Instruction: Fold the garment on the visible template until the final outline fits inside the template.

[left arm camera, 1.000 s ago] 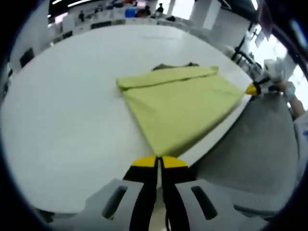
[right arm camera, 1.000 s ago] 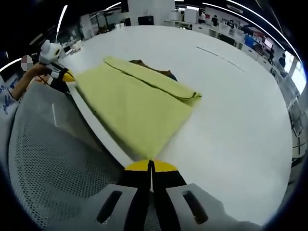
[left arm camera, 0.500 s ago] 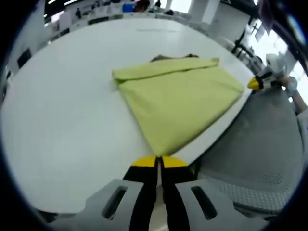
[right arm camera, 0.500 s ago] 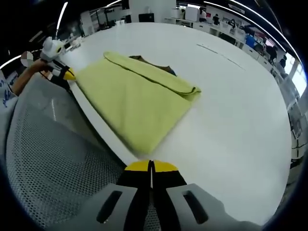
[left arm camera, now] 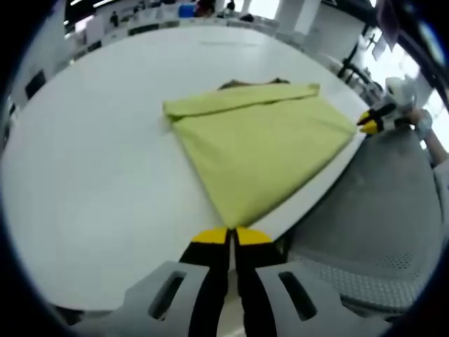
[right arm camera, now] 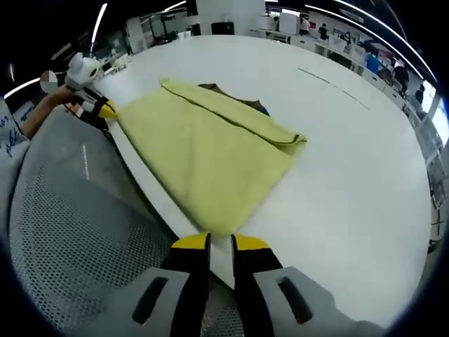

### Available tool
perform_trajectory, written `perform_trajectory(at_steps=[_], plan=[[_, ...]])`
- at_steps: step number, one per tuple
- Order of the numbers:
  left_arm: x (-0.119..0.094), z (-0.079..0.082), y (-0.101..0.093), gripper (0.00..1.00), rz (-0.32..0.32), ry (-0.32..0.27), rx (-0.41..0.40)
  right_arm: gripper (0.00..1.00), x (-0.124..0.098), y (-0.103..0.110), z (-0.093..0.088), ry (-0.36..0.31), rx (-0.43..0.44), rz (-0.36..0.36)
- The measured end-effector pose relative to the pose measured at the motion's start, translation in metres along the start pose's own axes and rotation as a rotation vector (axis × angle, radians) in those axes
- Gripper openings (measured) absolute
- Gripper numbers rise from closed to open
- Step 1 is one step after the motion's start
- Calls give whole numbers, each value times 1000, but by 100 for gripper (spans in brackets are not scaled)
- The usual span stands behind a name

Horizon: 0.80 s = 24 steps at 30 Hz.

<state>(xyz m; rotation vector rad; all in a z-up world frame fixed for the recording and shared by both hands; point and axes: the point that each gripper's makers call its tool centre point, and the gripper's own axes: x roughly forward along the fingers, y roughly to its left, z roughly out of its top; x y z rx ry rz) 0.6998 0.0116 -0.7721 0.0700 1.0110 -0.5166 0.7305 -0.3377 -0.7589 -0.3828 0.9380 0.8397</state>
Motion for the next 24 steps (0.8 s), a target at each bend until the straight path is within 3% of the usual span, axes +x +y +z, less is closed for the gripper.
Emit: perform_trajectory(at_steps=[10, 18, 24], plan=[[1, -3, -2, 0, -5, 5, -8, 16, 7, -2, -3, 1, 32, 20], [2, -5, -1, 0, -11, 9, -15, 4, 7, -2, -4, 10, 40, 18], [3, -5, 0, 0, -15, 15, -19, 2, 7, 0, -5, 24, 42, 19]])
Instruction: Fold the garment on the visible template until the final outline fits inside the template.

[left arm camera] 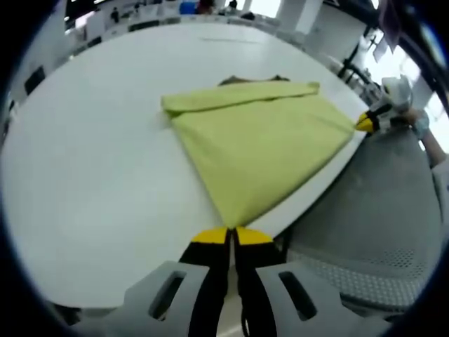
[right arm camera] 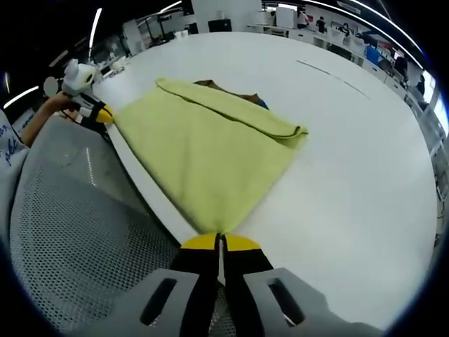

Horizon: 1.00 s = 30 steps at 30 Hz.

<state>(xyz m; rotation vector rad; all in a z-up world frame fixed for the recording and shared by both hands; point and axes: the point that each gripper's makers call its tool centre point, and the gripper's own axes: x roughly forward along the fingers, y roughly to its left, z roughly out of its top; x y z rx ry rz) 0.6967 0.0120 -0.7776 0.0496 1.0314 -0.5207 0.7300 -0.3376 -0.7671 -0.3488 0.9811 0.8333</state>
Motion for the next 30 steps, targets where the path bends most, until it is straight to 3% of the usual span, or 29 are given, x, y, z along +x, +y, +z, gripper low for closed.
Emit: perform_trajectory(at_steps=[20, 26, 27, 30], plan=[[-1, -11, -6, 0, -12, 62, 27, 1, 1, 8, -17, 85, -5, 22], [-3, -16, -8, 0, 12, 115, 79, 1, -1, 9, -20, 126, -59, 0], [-7, -22, -2, 0, 46, 161, 96, 1, -2, 10, -20, 138, -73, -2], [-9, -23, -1, 0, 55, 168, 123, 1, -2, 11, -20, 151, -91, -6]])
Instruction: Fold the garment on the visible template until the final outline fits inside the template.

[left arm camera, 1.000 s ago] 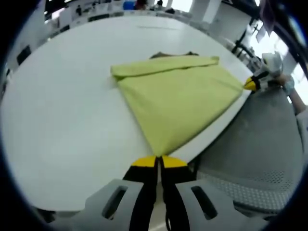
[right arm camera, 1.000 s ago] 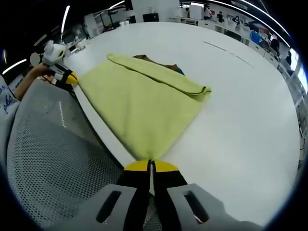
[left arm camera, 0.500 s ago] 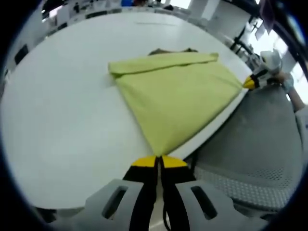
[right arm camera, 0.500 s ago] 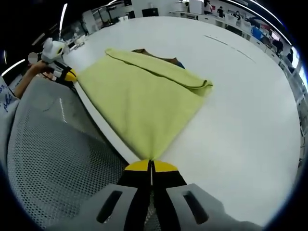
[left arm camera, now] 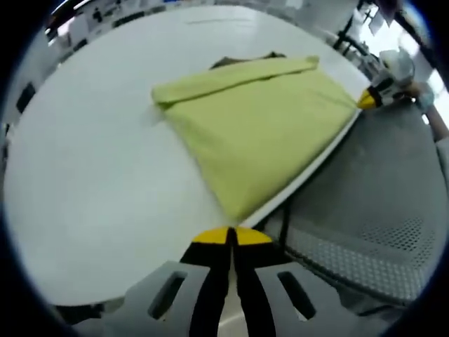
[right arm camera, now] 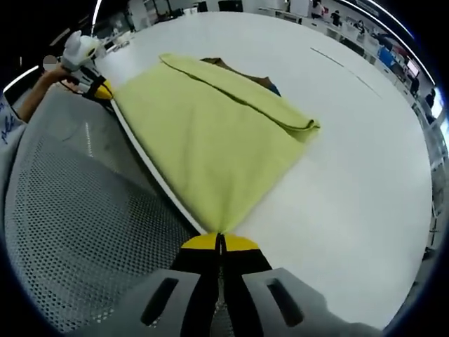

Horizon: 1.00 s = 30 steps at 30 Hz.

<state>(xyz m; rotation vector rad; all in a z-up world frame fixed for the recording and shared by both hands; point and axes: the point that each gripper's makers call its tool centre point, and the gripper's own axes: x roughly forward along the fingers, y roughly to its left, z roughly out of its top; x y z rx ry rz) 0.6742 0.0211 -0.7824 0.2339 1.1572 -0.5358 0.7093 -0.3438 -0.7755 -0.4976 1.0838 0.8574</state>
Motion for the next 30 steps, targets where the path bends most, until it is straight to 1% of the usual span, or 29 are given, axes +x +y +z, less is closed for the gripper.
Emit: perform_trajectory(at_steps=[9, 17, 20, 24, 27, 28, 29, 30], plan=[[-1, -2, -1, 0, 5, -6, -15, 1, 4, -1, -3, 7, -10, 0], [0, -2, -4, 0, -1, -3, -12, 1, 7, -2, -7, 3, 7, 9], [0, -2, -4, 0, -2, -7, -16, 1, 8, -2, -7, 1, 0, 11], [0, -2, -4, 0, -6, -12, -21, 1, 8, -2, -7, -2, 10, 19], [0, -2, -4, 0, -6, -14, -19, 1, 8, -1, -6, -6, -18, 15], [0, -2, -4, 0, -6, -16, -19, 1, 8, 0, -5, -7, -49, 7], [0, -1, -4, 0, -9, -19, -20, 1, 8, 0, -6, -3, -61, 2], [0, -1, -4, 0, -12, -23, -26, 2, 8, 1, -5, -1, -60, 0]])
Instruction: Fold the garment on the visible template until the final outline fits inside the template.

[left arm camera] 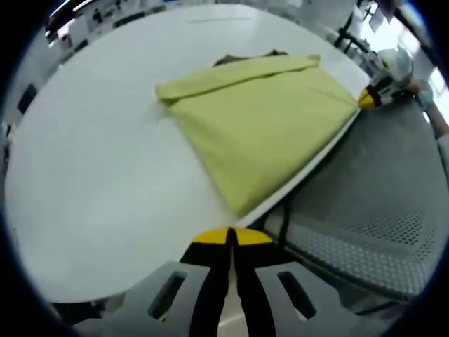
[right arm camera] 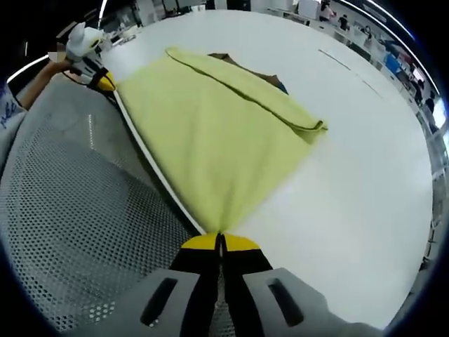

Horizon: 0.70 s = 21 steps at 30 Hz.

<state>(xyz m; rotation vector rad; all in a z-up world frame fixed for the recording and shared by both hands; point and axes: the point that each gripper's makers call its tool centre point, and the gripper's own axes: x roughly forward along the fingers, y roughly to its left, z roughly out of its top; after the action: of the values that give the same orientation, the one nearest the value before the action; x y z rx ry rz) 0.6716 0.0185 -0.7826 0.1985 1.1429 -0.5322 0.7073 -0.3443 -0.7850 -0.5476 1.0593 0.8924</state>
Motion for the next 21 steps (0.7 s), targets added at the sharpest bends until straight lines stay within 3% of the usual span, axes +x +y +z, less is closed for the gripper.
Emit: perform_trajectory(at_steps=[5, 11, 21], plan=[[-2, 4, -3, 0, -29, -39, 1, 3, -3, 1, 0, -4, 13, 1], [-4, 9, 0, 0, -21, -63, 7, 7, -11, -2, 9, -58, 48, -12], [-14, 29, 6, 0, -26, -151, 7, 9, -20, -12, 19, -120, 98, -34]])
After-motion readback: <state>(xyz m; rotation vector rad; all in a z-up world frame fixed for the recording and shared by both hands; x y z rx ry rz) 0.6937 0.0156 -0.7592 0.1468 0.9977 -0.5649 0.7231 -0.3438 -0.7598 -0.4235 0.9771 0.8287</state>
